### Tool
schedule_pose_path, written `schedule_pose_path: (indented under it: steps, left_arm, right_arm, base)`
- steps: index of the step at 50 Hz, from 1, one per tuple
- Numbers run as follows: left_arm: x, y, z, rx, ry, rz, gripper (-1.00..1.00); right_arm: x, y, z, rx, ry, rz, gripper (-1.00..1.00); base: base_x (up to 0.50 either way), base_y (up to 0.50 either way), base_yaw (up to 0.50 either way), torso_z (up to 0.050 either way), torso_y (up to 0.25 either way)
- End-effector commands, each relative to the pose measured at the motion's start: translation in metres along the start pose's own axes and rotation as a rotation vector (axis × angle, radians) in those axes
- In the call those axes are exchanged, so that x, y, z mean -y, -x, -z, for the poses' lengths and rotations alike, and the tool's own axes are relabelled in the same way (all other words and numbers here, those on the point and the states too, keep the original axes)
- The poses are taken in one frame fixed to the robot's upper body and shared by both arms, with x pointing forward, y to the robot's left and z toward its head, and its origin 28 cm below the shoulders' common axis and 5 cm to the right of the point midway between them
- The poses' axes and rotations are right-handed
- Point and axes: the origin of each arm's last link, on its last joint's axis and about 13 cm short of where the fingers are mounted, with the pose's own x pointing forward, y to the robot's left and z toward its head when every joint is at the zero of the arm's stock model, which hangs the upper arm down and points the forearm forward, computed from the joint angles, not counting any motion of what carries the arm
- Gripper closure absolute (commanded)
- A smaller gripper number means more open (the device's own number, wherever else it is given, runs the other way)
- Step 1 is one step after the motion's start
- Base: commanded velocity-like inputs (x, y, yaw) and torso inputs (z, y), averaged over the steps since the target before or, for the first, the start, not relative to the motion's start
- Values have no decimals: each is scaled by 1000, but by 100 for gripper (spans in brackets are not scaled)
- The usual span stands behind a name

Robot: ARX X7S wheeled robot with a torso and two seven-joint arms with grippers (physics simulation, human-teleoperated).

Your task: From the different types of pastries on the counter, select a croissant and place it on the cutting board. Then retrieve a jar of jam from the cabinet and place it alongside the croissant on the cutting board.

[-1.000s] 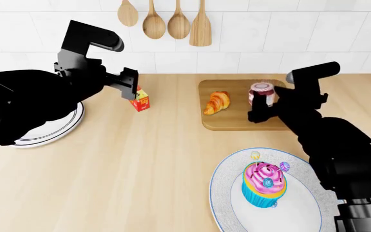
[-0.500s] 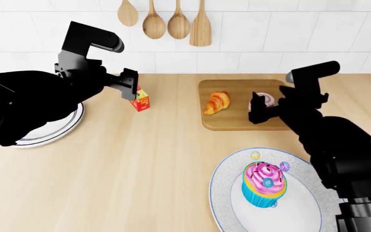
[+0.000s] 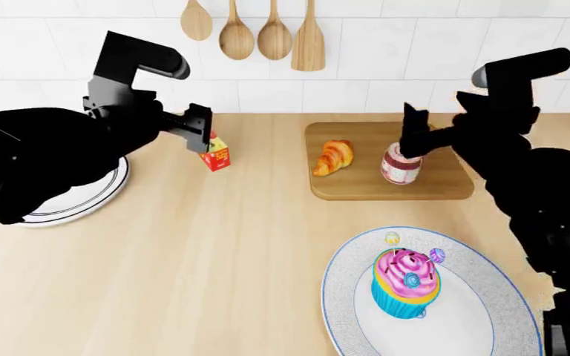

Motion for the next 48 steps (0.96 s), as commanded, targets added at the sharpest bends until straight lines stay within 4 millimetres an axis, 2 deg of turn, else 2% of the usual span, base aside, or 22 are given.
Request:
schedule_pose_path:
  steps: [1, 7, 15, 19, 25, 31, 37, 41, 48]
  left_arm:
    - [-2, 8, -7, 26, 4, -9, -100]
    - [-3, 19, -13, 58, 5, -19, -100]
    - [-2, 20, -14, 62, 1, -16, -100]
    - [-4, 28, -18, 84, 4, -29, -100]
    - [-12, 58, -30, 165, 23, -85, -100]
    - [-19, 85, -32, 219, 38, -148, -100]
    - [-25, 107, -26, 274, 83, -214, -100]
    - [-27, 122, -26, 375, 129, -255, -100]
    - [-21, 147, -25, 460, 131, -293, -100]
  right_arm:
    - [4, 26, -40, 117, -23, 6, -100]
    - [7, 41, -50, 149, -20, 25, -100]
    - [11, 46, -41, 142, -31, 47, -100]
    - [17, 57, -42, 158, -38, 86, -100]
    - [32, 81, -46, 212, -60, 176, -100]
    - [40, 98, -46, 259, -84, 237, -100]
    - [41, 106, -41, 308, -130, 300, -100]
    - [41, 109, -36, 335, -149, 324, -100]
    - [39, 124, -36, 404, -165, 360, -100]
  base:
    - [0, 0, 0, 0, 0]
    - [0, 0, 0, 0, 0]
    - [0, 0, 0, 0, 0]
    - [0, 0, 0, 0, 0]
    - [0, 0, 0, 0, 0]
    - [0, 0, 0, 0, 0]
    - [0, 0, 0, 0, 0]
    - [0, 0, 0, 0, 0]
    - [0, 0, 0, 0, 0]
